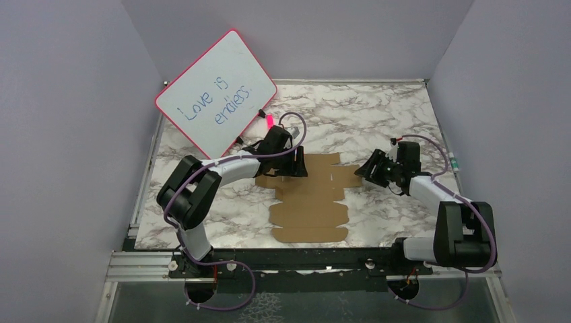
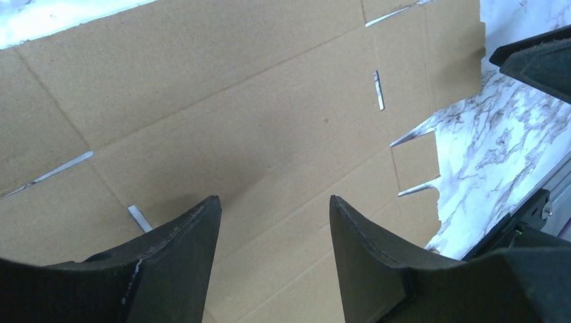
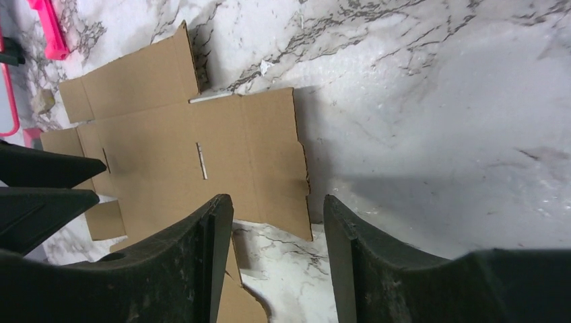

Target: Fold the paper box

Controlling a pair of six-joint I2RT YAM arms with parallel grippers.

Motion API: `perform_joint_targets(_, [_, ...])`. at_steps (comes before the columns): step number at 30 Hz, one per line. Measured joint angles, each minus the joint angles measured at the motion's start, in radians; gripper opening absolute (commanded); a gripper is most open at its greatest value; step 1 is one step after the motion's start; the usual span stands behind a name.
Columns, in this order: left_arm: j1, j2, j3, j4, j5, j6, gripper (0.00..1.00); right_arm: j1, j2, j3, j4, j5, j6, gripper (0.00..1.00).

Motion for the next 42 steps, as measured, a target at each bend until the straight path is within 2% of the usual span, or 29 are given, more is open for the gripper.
perform_joint_targets(8, [0.001, 0.026, -0.03, 0.021, 0.005, -0.008, 0.62, 0.0, 0.055, -0.026, 0.056, -0.042, 0.001, 0.51])
perform_joint_targets(15, [0.001, 0.026, -0.038, 0.039, 0.008, -0.012, 0.62, 0.0, 0.096, -0.03, 0.088, -0.075, -0.003, 0.3])
perform_joint_targets(22, [0.001, 0.027, -0.047, 0.061, 0.011, -0.019, 0.62, 0.0, 0.045, -0.029, 0.063, -0.079, -0.05, 0.07])
perform_joint_targets(30, [0.001, 0.034, -0.055, 0.099, 0.016, -0.032, 0.62, 0.073, -0.016, 0.01, -0.019, 0.004, -0.098, 0.03])
perform_joint_targets(42, [0.001, 0.034, -0.058, 0.107, 0.016, -0.039, 0.62, 0.307, -0.021, 0.162, -0.197, 0.378, -0.141, 0.02])
